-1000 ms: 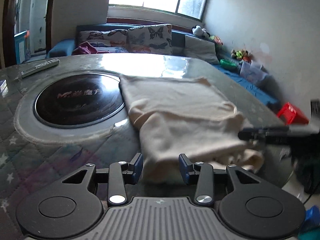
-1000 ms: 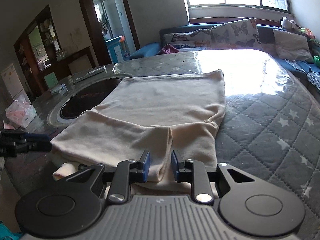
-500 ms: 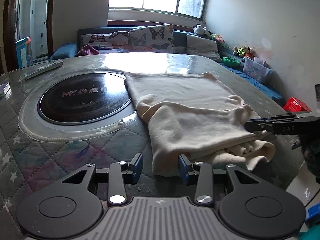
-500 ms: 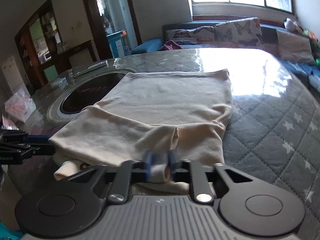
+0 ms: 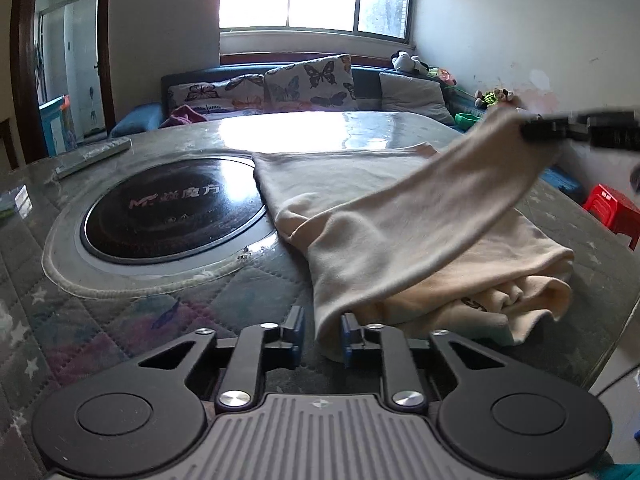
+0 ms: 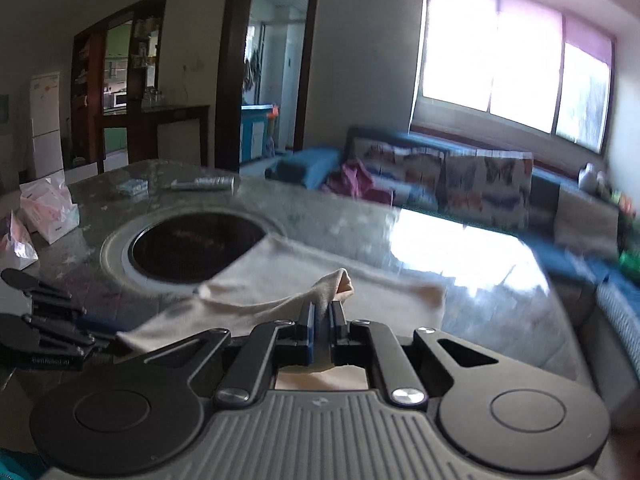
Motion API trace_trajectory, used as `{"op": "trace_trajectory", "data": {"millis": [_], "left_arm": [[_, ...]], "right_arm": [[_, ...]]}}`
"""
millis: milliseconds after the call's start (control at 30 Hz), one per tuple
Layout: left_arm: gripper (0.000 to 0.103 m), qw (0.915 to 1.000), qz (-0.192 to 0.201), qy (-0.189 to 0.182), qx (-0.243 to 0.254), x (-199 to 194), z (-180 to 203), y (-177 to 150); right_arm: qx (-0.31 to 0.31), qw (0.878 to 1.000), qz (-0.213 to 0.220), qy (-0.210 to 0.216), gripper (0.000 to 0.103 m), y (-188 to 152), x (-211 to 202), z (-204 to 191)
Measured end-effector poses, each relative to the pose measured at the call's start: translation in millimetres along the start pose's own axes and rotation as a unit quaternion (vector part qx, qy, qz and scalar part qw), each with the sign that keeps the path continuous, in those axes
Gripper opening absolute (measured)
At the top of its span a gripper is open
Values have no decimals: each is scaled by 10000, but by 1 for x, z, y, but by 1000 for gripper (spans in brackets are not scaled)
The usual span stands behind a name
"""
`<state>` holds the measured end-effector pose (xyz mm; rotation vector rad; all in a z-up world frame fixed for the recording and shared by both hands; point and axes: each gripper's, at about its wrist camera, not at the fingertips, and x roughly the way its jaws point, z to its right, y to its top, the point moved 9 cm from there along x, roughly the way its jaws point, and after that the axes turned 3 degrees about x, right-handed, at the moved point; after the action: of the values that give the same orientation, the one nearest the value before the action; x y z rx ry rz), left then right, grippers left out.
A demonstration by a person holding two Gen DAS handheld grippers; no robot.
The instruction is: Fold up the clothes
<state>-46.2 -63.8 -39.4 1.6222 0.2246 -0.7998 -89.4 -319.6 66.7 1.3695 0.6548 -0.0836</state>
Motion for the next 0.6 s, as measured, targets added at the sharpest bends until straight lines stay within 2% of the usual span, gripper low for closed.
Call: {"op": "trace_trajectory", "data": {"millis": [33,200,467,600], "left_arm": [[12,10000,26,22,59,-2,1,0],[4,9999,28,-29,150,-5,0,-2],[4,9996,-182,-150,169,-4,-2,-11],[7,9992,-242,-266,190,-11,-8,-10]], "right_arm": [[31,10000,-41,-14,6,-4,2,2],[184,9995,-248,-86,6,-23,12,10],[483,9963,-693,-165,9,-64,33,25],[575,9946,-832,-242,10,-77,32,33]]}}
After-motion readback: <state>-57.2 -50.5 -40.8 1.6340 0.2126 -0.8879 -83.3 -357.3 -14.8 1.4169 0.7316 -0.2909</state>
